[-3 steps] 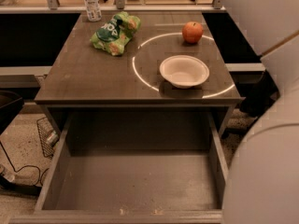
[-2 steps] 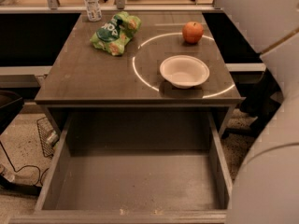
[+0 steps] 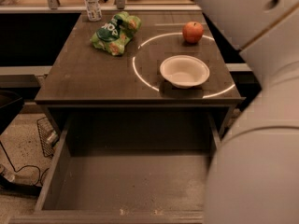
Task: Place green rice chip bag into top drawer
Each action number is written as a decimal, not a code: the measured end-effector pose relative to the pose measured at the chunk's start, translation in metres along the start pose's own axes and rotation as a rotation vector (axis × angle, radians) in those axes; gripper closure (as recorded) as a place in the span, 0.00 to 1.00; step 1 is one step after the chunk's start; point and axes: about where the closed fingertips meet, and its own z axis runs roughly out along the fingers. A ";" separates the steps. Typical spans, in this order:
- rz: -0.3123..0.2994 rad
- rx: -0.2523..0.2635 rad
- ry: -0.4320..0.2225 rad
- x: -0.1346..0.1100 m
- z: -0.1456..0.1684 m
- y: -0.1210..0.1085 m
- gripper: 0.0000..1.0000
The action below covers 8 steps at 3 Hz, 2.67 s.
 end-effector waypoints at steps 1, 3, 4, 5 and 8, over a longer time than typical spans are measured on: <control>-0.095 -0.125 0.047 -0.001 0.027 0.002 0.00; -0.156 -0.253 0.099 -0.008 0.067 0.014 0.00; -0.147 -0.249 0.101 -0.009 0.070 0.015 0.00; -0.063 -0.238 0.104 -0.007 0.097 0.029 0.00; 0.230 -0.202 0.134 0.008 0.191 0.092 0.00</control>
Offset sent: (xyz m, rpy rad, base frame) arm 0.0428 0.0038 -0.0655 -0.3843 -0.0847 -0.0990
